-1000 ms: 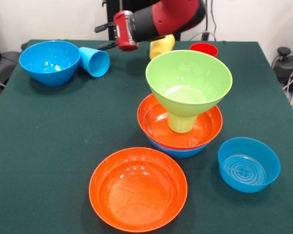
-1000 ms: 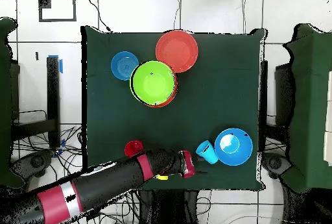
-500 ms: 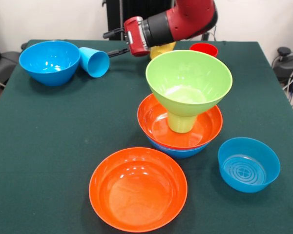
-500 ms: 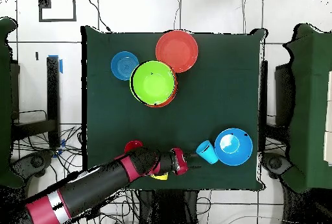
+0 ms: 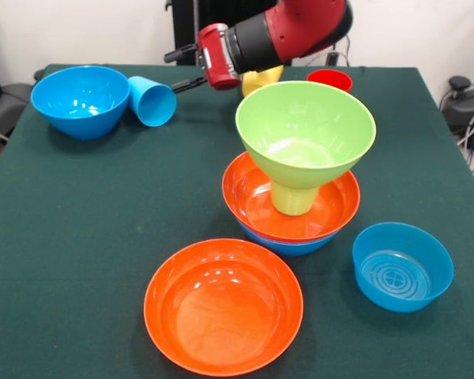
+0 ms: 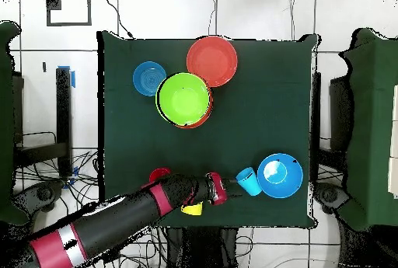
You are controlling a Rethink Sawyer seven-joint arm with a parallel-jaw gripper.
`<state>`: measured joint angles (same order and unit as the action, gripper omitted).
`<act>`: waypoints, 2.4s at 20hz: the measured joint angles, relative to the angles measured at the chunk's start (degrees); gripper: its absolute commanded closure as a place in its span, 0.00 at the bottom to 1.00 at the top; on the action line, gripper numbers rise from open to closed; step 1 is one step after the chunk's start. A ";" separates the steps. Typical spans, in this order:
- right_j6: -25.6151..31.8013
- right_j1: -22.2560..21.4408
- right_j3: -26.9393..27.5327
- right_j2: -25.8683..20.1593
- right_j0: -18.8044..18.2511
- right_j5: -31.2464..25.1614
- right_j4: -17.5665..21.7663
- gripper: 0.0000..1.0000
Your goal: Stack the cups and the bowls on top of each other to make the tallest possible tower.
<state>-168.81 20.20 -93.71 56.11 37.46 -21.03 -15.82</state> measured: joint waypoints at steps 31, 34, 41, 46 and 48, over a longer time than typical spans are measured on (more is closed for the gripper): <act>0.00 -13.39 -4.99 -9.03 -11.48 3.11 -6.66 0.00; 0.00 -13.36 -4.98 -9.03 -11.48 3.12 -6.80 0.00; 0.00 -11.53 -4.97 -8.35 -10.40 3.12 -6.82 0.00; 0.00 -7.67 -4.93 -5.74 -7.60 3.12 -6.96 0.00; 0.00 -6.00 -4.89 -4.59 -6.46 3.06 -7.25 0.00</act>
<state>-168.81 14.20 -98.60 51.51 31.00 -17.97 -23.07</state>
